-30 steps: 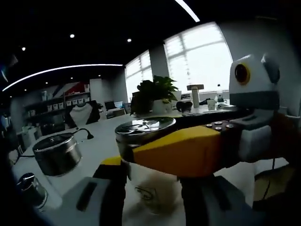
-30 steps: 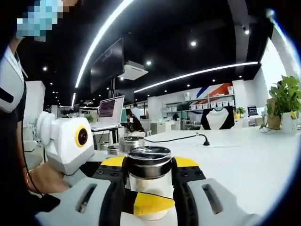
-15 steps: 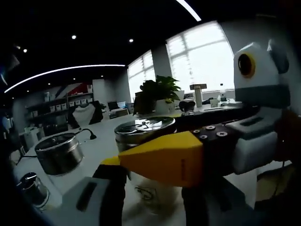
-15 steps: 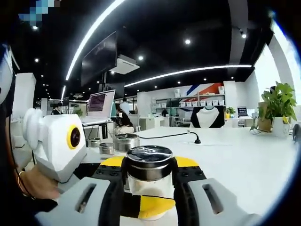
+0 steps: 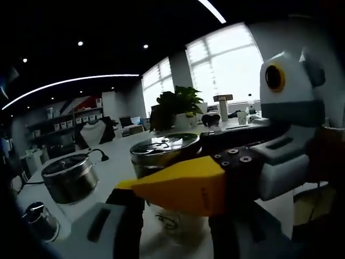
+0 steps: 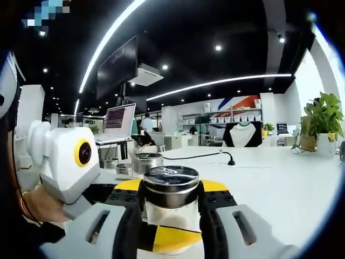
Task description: Rotate the seasoning bottle until the label or dispensing opening points toward the visible target arrow and the bottle remains upright within the marked orientation range
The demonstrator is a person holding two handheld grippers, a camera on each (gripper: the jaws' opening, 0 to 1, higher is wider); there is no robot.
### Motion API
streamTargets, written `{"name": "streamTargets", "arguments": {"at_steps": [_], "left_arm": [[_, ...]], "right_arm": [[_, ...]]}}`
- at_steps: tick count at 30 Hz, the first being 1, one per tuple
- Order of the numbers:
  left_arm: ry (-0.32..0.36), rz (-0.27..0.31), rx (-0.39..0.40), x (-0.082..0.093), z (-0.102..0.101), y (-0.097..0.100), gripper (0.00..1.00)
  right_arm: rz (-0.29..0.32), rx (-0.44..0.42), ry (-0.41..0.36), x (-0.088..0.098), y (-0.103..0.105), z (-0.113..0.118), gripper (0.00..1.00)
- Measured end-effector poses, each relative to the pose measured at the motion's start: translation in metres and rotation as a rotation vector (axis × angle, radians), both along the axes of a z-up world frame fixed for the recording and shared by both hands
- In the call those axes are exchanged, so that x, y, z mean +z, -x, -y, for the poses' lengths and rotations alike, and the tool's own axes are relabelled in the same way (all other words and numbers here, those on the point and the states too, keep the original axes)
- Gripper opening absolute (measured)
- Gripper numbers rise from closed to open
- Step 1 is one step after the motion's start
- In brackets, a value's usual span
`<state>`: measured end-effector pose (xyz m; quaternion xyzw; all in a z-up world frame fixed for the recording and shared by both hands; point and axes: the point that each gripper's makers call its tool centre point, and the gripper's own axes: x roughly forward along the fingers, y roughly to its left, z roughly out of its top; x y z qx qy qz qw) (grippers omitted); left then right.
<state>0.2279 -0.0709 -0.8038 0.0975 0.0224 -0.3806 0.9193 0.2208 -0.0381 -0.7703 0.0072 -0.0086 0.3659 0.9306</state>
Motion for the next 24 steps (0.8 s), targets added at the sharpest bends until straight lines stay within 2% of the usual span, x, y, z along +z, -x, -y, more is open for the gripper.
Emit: {"name": "streamTargets", "arguments": {"at_steps": [2, 8, 10, 16, 21, 24], "left_arm": [[-0.019, 0.020, -0.028, 0.0005, 0.0015, 0.0010, 0.48], [-0.032, 0.016, -0.070, 0.0005, 0.0023, 0.0013, 0.49], [-0.033, 0.017, -0.085, 0.0008, 0.0030, 0.0017, 0.49], [-0.049, 0.027, -0.141, 0.0009, 0.0060, 0.0034, 0.49], [-0.023, 0.029, -0.164, 0.0046, 0.0063, 0.0032, 0.49], [-0.018, 0.038, -0.171, 0.0083, 0.0057, 0.0034, 0.49]], "right_arm": [[-0.003, 0.028, -0.015, 0.0008, -0.0002, 0.0021, 0.37], [0.006, 0.093, 0.001, 0.0010, 0.0022, 0.0002, 0.37], [-0.002, 0.135, -0.009, 0.0009, 0.0039, 0.0001, 0.37], [-0.007, 0.181, -0.036, 0.0016, 0.0030, 0.0042, 0.37], [-0.006, 0.269, -0.054, 0.0027, 0.0041, 0.0029, 0.37], [-0.002, 0.316, -0.098, 0.0048, 0.0033, 0.0047, 0.37]]}}
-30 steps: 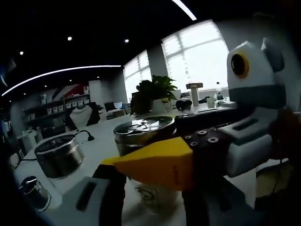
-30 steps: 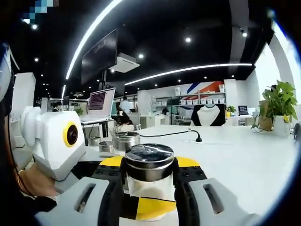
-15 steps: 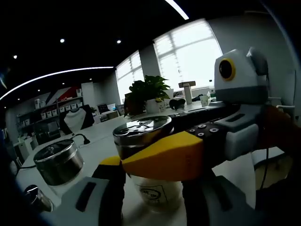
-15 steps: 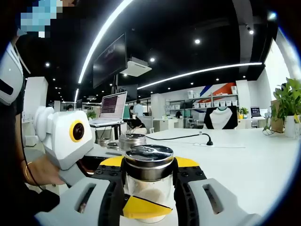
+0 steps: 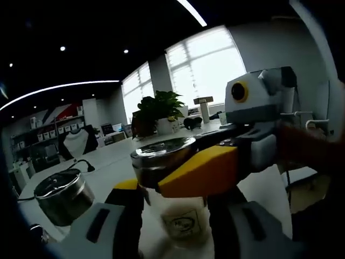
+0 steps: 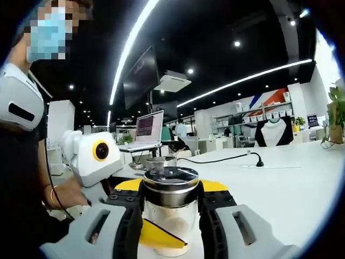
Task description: Rotate the seasoning bottle until the label or dispensing opening points toward the visible target arrow and the bottle remains upright within the marked orientation range
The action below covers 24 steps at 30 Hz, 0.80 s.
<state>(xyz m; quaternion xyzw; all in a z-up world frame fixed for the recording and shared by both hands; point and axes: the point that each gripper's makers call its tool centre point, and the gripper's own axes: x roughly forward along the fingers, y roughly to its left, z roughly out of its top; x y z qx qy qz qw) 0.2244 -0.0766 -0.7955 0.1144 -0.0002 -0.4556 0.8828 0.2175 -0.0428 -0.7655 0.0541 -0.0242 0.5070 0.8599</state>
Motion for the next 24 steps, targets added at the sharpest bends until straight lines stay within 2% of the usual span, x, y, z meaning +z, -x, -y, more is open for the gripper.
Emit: {"name": "streamTargets", "arguments": {"at_steps": [2, 6, 19, 24], "left_arm": [[-0.001, 0.002, -0.003, 0.001, 0.000, 0.000, 0.49], [0.011, 0.007, -0.016, 0.003, 0.001, 0.002, 0.49], [0.029, -0.007, -0.073, 0.005, 0.008, 0.011, 0.50], [0.030, -0.027, -0.071, 0.002, 0.008, 0.012, 0.49]], "right_arm": [[-0.008, 0.024, -0.015, 0.000, 0.000, 0.001, 0.37], [0.018, 0.070, 0.005, 0.002, 0.006, -0.003, 0.37], [0.025, 0.095, 0.042, 0.003, 0.014, -0.003, 0.37], [0.018, 0.095, 0.056, 0.000, 0.016, -0.005, 0.37]]}}
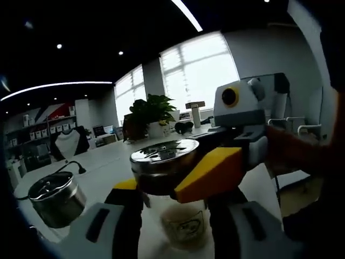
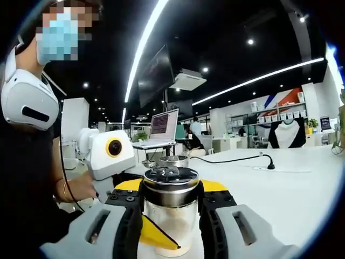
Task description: Rotate the seasoning bottle until the label or dispensing opening points toward the visible target arrow and the bottle remains upright within the marked orientation range
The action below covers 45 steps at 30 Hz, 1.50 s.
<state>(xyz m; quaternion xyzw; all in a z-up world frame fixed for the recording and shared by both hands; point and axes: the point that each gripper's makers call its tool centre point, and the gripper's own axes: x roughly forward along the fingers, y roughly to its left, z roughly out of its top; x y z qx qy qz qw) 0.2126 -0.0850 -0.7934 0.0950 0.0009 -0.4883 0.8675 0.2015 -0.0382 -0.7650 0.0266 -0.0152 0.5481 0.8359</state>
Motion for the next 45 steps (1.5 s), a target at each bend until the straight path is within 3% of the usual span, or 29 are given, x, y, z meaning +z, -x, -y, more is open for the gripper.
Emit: {"name": "streamTargets", "arguments": {"at_steps": [7, 9, 13, 16, 24, 38, 45], "left_arm": [[0.067, -0.030, 0.040, 0.010, 0.001, 0.001, 0.48], [0.075, -0.027, 0.076, 0.013, 0.001, -0.001, 0.48], [0.023, 0.029, 0.140, 0.012, -0.003, -0.009, 0.47], [0.022, 0.031, 0.153, 0.011, -0.004, -0.010, 0.47], [0.041, 0.029, 0.192, 0.011, 0.000, -0.016, 0.46], [0.042, 0.028, 0.251, 0.006, 0.005, -0.027, 0.46], [0.058, 0.024, 0.259, 0.006, 0.008, -0.029, 0.45]], "right_arm": [[0.020, -0.032, -0.022, 0.010, 0.004, -0.001, 0.38], [0.011, -0.088, -0.025, 0.013, 0.000, 0.000, 0.38], [0.004, -0.178, -0.011, 0.015, -0.004, 0.002, 0.37], [-0.012, -0.228, -0.006, 0.016, -0.006, 0.005, 0.37], [0.016, -0.307, 0.041, 0.015, -0.009, 0.005, 0.37], [-0.025, -0.445, 0.081, 0.003, -0.024, 0.018, 0.38], [-0.017, -0.474, 0.078, 0.003, -0.027, 0.022, 0.38]]}}
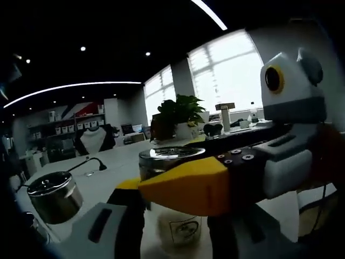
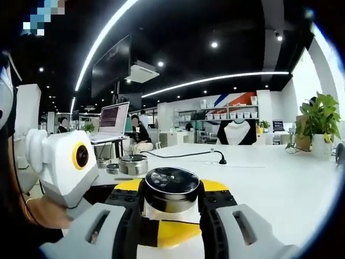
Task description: Rotate the seasoning bottle until the label or dispensing opening points toward the visible target arrow and the bottle remains upright within the marked orientation range
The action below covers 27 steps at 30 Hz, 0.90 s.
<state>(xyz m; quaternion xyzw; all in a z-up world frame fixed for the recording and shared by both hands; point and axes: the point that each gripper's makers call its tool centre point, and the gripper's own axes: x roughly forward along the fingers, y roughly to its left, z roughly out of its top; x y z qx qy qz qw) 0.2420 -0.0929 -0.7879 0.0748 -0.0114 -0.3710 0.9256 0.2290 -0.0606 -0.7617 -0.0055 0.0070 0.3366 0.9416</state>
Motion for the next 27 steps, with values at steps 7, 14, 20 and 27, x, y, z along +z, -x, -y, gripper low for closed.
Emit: {"name": "streamTargets", "arguments": {"at_steps": [7, 14, 20, 27], "left_arm": [[-0.004, 0.001, 0.019, -0.001, 0.000, -0.005, 0.46], [0.017, 0.003, 0.025, 0.004, 0.002, -0.010, 0.46], [0.031, 0.002, 0.028, 0.007, 0.005, -0.012, 0.46], [0.025, -0.011, 0.053, 0.001, 0.001, -0.015, 0.45]], "right_arm": [[0.009, 0.021, 0.020, -0.002, -0.004, 0.001, 0.37], [0.026, 0.052, 0.003, 0.003, -0.012, 0.007, 0.37], [0.035, 0.105, -0.006, 0.004, -0.015, 0.008, 0.37], [0.026, 0.170, 0.002, 0.001, -0.017, 0.005, 0.37]]}}
